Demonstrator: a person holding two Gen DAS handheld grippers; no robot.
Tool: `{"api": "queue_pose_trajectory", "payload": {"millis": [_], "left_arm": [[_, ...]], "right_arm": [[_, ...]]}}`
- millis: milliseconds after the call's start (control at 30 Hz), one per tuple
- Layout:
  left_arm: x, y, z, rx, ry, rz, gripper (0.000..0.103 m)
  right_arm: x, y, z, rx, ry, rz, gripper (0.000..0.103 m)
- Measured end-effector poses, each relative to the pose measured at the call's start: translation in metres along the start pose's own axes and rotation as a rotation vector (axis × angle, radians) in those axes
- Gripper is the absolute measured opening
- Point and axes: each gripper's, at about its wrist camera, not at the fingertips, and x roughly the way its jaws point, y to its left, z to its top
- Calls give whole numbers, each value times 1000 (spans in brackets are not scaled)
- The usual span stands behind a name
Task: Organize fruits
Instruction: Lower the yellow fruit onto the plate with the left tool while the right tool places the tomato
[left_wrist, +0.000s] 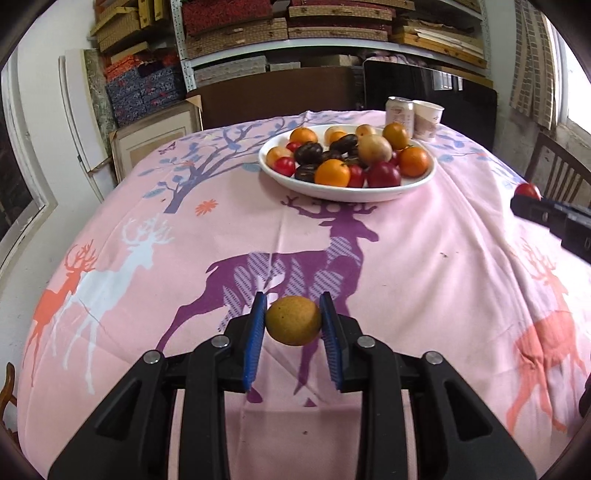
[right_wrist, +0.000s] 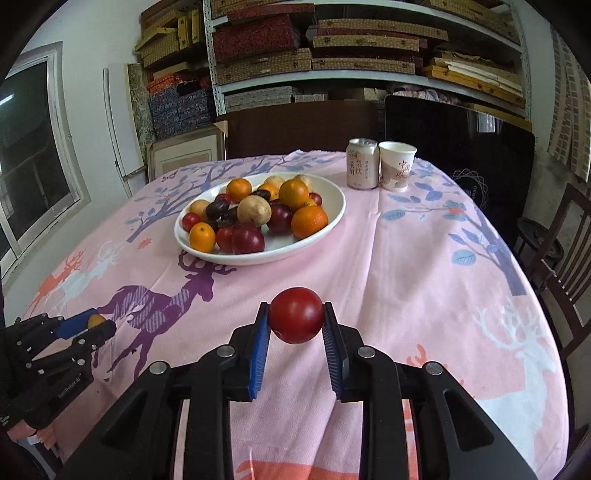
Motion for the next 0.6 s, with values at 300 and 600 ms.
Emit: {"api": "queue_pose_trajectory", "payload": {"millis": [300, 600], "left_arm": [[-19, 0, 69, 35, -114, 6, 28], [26, 18, 164, -46, -183, -38, 28]], "right_arm": [[-9, -3, 54, -6, -60, 40, 28], [48, 5, 118, -67, -64, 59, 28]]}}
